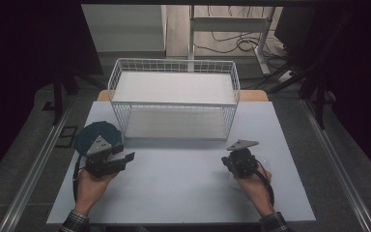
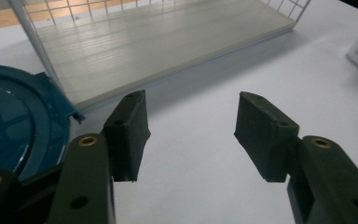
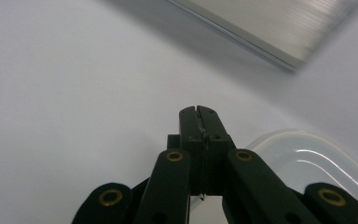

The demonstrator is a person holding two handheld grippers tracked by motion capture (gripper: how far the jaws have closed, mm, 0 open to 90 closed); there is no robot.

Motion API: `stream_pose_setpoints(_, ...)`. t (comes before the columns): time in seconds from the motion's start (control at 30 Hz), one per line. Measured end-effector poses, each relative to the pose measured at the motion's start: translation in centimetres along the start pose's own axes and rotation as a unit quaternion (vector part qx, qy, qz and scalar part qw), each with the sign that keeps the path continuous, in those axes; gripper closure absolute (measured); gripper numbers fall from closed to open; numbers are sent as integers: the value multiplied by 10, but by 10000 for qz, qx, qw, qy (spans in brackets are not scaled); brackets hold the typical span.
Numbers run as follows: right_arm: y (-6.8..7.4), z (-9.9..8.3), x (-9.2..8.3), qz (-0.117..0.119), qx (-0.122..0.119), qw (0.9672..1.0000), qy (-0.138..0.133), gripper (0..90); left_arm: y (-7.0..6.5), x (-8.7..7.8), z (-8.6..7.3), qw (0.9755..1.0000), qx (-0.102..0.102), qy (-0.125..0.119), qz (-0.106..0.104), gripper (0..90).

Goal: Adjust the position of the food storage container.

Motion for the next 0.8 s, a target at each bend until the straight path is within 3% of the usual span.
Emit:
stream_pose_setpoints(0.13,-3,-8,-9,16,170,9995,-248,862,14,-6,3,9997,-36,23,226,621)
stream_pose_setpoints(0.27,4,-8,-9,58,87,9994,-323,804,38,-13,12,9986,-76,85,525,840)
stream_pose_setpoints(0.3,4,-8,-9,58,87,9994,-323,804,38,-13,12,9986,-76,85,525,879)
stream_pose_setpoints(0.37,8,-7,-7,108,53,9993,-342,749,51,-13,18,9977,-88,97,666,900)
stream_pose_setpoints(0.4,14,-5,-5,150,-24,9992,-369,715,67,-10,25,9969,-171,135,755,900)
stream_pose_setpoints(0.43,14,-5,-5,150,-24,9992,-369,715,67,-10,25,9969,-171,135,755,900)
stream_pose_setpoints(0.53,24,-2,-2,180,-171,9988,-425,642,91,-4,36,9955,-284,132,891,900)
stream_pose_setpoints(0.57,26,-2,-2,197,-200,9987,-427,629,108,1,41,9941,-291,184,1024,900)
stream_pose_setpoints(0.63,29,-2,-1,192,-257,9984,-460,620,124,8,43,9926,-348,261,1132,900)
stream_pose_setpoints(0.67,29,-2,0,198,-284,9983,-466,611,124,8,43,9926,-348,261,1132,900)
stream_pose_setpoints(0.7,30,-2,0,195,-296,9982,-474,606,141,14,42,9904,-428,358,1265,900)
stream_pose_setpoints(0.8,30,-1,0,190,-300,9980,-521,595,163,22,41,9872,-526,489,1421,900)
Point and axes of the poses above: each handheld gripper's, and its own axes: x roughly forward along the jaws, z roughly out of its top, y roughly to its left, the point moved 7 cm from there along x, roughly forward along the jaws
